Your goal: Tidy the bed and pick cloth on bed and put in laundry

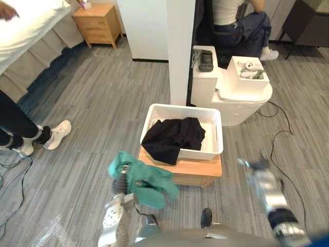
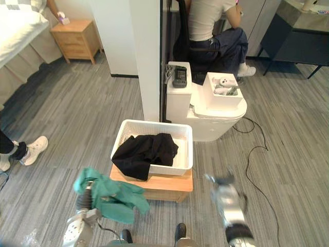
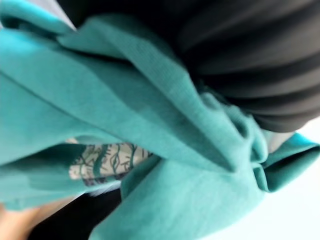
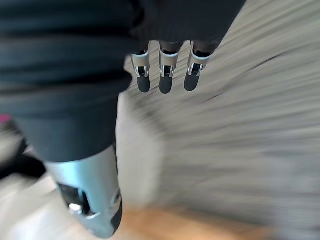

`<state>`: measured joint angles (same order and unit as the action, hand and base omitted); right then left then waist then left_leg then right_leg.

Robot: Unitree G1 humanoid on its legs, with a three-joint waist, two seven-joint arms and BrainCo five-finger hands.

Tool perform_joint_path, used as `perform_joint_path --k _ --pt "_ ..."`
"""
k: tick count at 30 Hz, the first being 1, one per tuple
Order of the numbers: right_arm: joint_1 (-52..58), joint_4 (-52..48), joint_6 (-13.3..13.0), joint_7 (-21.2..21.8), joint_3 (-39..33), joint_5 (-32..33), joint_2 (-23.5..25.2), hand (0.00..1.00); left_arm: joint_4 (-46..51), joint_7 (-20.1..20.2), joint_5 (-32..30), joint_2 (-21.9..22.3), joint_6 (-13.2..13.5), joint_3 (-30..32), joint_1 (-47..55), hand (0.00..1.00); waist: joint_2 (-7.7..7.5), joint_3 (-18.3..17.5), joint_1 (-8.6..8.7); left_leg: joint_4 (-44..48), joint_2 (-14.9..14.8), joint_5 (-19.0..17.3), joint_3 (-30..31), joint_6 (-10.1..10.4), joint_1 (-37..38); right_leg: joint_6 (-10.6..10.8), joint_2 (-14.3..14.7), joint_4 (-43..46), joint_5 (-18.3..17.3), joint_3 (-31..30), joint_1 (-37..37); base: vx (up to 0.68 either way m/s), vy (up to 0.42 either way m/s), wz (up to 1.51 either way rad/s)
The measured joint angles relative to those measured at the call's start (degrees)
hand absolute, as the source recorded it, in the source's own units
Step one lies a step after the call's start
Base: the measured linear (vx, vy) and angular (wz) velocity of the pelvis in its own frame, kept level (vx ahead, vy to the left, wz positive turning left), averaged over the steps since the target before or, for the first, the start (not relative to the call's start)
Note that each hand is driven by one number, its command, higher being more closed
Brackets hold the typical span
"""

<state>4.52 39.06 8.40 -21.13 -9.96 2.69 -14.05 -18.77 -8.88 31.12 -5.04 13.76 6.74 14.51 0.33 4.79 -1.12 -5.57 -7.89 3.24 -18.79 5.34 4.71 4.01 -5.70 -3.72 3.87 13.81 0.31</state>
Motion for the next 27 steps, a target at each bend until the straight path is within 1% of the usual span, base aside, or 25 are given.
perform_joint_path --k 2,3,4,5,6,7,8,9,11,12,13,14,15,16,17,18,20,21,22,23,24,25,26,27 --pt "6.6 5.3 -2.7 0.6 -6.5 1.2 1.6 0.00 3.5 -2.4 2.2 -0.2 1.0 4.5 -0.2 1.00 -0.21 -0.6 0.25 -0.1 0.3 -0.3 1.3 -0.1 1.2 0.3 -0.6 0.6 -1.2 1.5 1.9 0.05 0.032 0.37" --pt "9.3 7.6 -3.8 1.8 -9.9 2.5 2.7 0.00 4.7 -4.5 3.3 -0.5 2.1 6.4 -0.2 1.00 -0.55 -1.6 0.28 -0.3 0.4 -0.6 1.5 -0.2 1.5 0.5 -0.8 0.8 -1.6 2.1 2.4 0.02 0.024 0.21" --pt "10.4 8.7 -4.2 2.7 -11.3 2.8 3.2 0.00 5.2 -5.9 3.7 -0.5 2.6 7.4 -0.4 1.00 -0.72 -2.2 0.29 -0.3 0.4 -0.7 1.7 -0.2 1.5 0.8 -0.9 0.8 -1.9 2.5 2.5 0.02 0.014 0.16" --pt "12.0 10.9 -4.5 4.8 -14.3 2.8 4.2 0.00 6.0 -9.0 4.5 -0.5 3.2 9.4 -1.0 1.00 -1.01 -2.9 0.29 -0.3 0.5 -0.8 2.1 -0.3 1.4 1.0 -1.1 1.0 -2.5 3.0 2.8 0.01 0.011 0.16" --pt "12.6 12.0 -4.4 6.2 -15.9 2.9 4.7 0.00 6.4 -10.9 5.0 -0.6 3.5 10.4 -1.6 1.00 -1.09 -3.0 0.29 -0.3 0.6 -1.0 2.2 -0.2 1.6 0.8 -1.3 1.2 -2.8 3.3 3.1 0.01 0.013 0.24" --pt "13.6 13.7 -4.2 9.3 -17.9 3.2 5.4 0.00 6.7 -15.2 7.1 -0.6 4.6 13.0 -2.9 1.00 -0.97 -3.2 0.31 -0.4 0.8 -1.4 2.7 -0.3 1.7 0.9 -1.6 1.6 -3.2 4.2 3.4 0.00 0.019 0.27" --pt "14.2 14.4 -3.4 12.0 -19.2 3.2 6.3 0.00 6.7 -19.5 9.1 -0.6 5.5 17.2 -4.3 1.00 -1.12 -3.4 0.52 -0.4 1.0 -1.5 3.0 -0.4 1.9 1.1 -1.9 1.8 -3.5 4.8 3.9 0.01 0.023 0.26" --pt "14.5 14.5 -2.8 13.2 -19.3 3.1 6.8 0.00 6.7 -21.9 10.4 -0.6 6.4 19.5 -5.1 1.00 -1.02 -3.4 0.55 -0.4 1.1 -1.5 3.2 -0.5 2.1 1.2 -2.0 1.8 -3.6 5.0 4.3 0.01 0.040 0.20" --pt "15.4 16.0 -0.5 17.5 -19.6 2.7 8.9 0.00 8.5 -31.4 15.5 -1.1 10.4 29.9 -6.9 1.00 -1.37 -4.7 0.52 -0.4 1.0 -1.7 3.4 -0.4 1.9 1.5 -2.4 1.9 -3.8 5.1 4.4 0.04 0.034 0.14" --pt "15.4 16.0 0.1 18.3 -19.8 2.7 9.7 0.00 9.2 -34.0 15.9 -1.6 11.7 32.8 -7.1 1.00 -1.52 -5.0 0.45 -0.4 1.0 -1.8 3.4 -0.4 1.9 1.5 -2.4 1.9 -3.9 5.2 4.5 0.06 0.012 0.13" --pt "15.3 16.5 0.3 19.6 -20.3 2.6 11.1 0.00 9.9 -38.8 16.7 -3.3 13.7 37.4 -7.3 1.00 -1.73 -5.2 0.38 -0.4 1.0 -1.9 3.4 -0.3 1.9 1.6 -2.4 1.8 -3.9 5.4 4.6 0.06 0.008 0.10" --pt "15.3 17.4 0.4 20.7 -20.5 2.3 12.1 0.00 10.3 -42.8 16.7 -5.4 14.9 42.0 -7.9 1.00 -1.87 -5.7 0.23 -0.4 1.0 -2.0 3.4 -0.4 1.8 1.7 -2.4 1.8 -3.7 5.5 4.7 0.06 0.009 0.09" --pt "15.2 17.8 0.4 21.0 -20.7 1.8 12.5 0.00 10.3 -44.2 16.7 -6.7 15.3 44.4 -8.6 1.00 -1.89 -6.0 0.12 -0.4 1.0 -2.1 3.4 -0.3 1.8 1.5 -2.4 1.8 -3.6 5.5 4.7 0.07 0.011 0.10" --pt "14.9 18.3 0.1 21.2 -21.2 0.3 13.2 0.00 10.3 -45.1 17.1 -9.7 15.5 49.5 -10.2 1.00 -1.87 -6.2 0.07 -0.4 1.0 -2.2 3.4 -0.2 2.0 1.5 -2.4 1.7 -3.6 5.7 5.2 0.07 0.011 0.08" --pt "14.1 18.3 -0.3 21.4 -21.5 -0.1 13.7 0.00 10.3 -44.6 17.9 -13.1 15.4 53.3 -11.7 1.00 -1.78 -6.3 0.09 -0.4 1.1 -2.2 3.4 -0.1 2.4 1.5 -2.3 1.6 -3.6 5.8 5.7 0.06 0.010 0.06" --pt "13.7 18.3 -0.7 21.4 -21.7 -0.3 14.0 0.00 10.3 -43.2 18.2 -14.9 15.1 54.6 -12.5 1.00 -1.74 -6.5 0.12 -0.4 1.1 -2.3 3.4 0.0 2.5 1.5 -2.2 1.5 -3.6 5.9 5.8 0.05 0.004 0.02" --pt "12.0 18.2 -2.6 21.5 -21.4 -0.6 15.4 0.00 10.2 -35.7 19.7 -22.5 12.5 56.1 -16.7 1.00 -1.48 -7.2 0.17 -0.4 1.2 -2.4 3.2 0.0 2.6 1.5 -2.1 0.7 -3.5 5.8 6.1 0.03 0.004 -0.02" --pt "11.4 18.1 -3.1 21.5 -21.1 -0.6 15.6 0.00 10.2 -32.6 20.0 -24.2 11.5 55.9 -17.9 1.00 -1.40 -7.4 0.21 -0.4 1.2 -2.4 2.8 0.0 2.6 1.6 -2.1 0.6 -3.5 5.7 6.1 0.03 0.014 -0.12" --pt "10.9 17.9 -4.2 21.4 -20.3 -0.5 15.3 0.00 10.1 -26.1 20.1 -27.3 9.6 54.4 -19.8 1.00 -1.09 -8.2 0.23 -0.4 0.8 -2.6 2.1 0.1 2.6 1.5 -2.0 0.4 -3.3 5.0 5.9 0.03 0.009 -0.15" --pt "10.7 17.8 -4.6 21.4 -19.6 -0.5 15.1 0.00 10.0 -23.5 20.1 -28.4 9.0 53.0 -20.7 1.00 -0.94 -8.5 0.19 -0.4 0.7 -2.7 1.9 0.1 2.6 1.5 -2.0 0.3 -3.2 4.8 5.9 0.04 0.011 -0.20" --pt "10.6 16.9 -5.6 21.3 -18.0 0.1 14.9 0.00 10.1 -17.9 19.8 -30.8 8.3 48.6 -23.0 1.00 -0.56 -8.7 0.21 -0.4 0.7 -2.9 1.4 0.2 2.9 1.5 -2.0 0.3 -3.2 4.3 5.8 0.03 0.009 -0.21" --pt "10.4 16.5 -6.5 21.1 -16.5 0.4 14.6 0.00 10.1 -13.2 17.9 -32.2 7.7 44.2 -24.9 1.00 -0.12 -9.1 0.38 -0.4 0.7 -3.0 0.6 0.2 3.0 1.4 -2.0 0.4 -3.1 3.8 5.6 0.03 0.014 -0.26" --pt "10.4 16.3 -7.0 21.1 -15.7 0.5 14.2 0.00 10.1 -11.4 16.6 -32.6 7.7 41.9 -25.8 1.00 0.11 -9.2 0.46 -0.4 0.6 -3.2 0.1 0.3 3.2 1.4 -1.9 0.4 -3.0 3.2 5.4 0.03 0.018 -0.44" --pt "10.4 16.0 -7.8 20.8 -13.2 0.5 13.3 0.00 10.3 -8.0 13.7 -32.7 7.7 37.3 -27.6 1.00 0.82 -9.7 0.67 -0.4 0.4 -3.5 -1.5 0.5 3.5 1.2 -1.6 0.5 -2.8 1.6 4.8 0.02 0.011 -0.50"
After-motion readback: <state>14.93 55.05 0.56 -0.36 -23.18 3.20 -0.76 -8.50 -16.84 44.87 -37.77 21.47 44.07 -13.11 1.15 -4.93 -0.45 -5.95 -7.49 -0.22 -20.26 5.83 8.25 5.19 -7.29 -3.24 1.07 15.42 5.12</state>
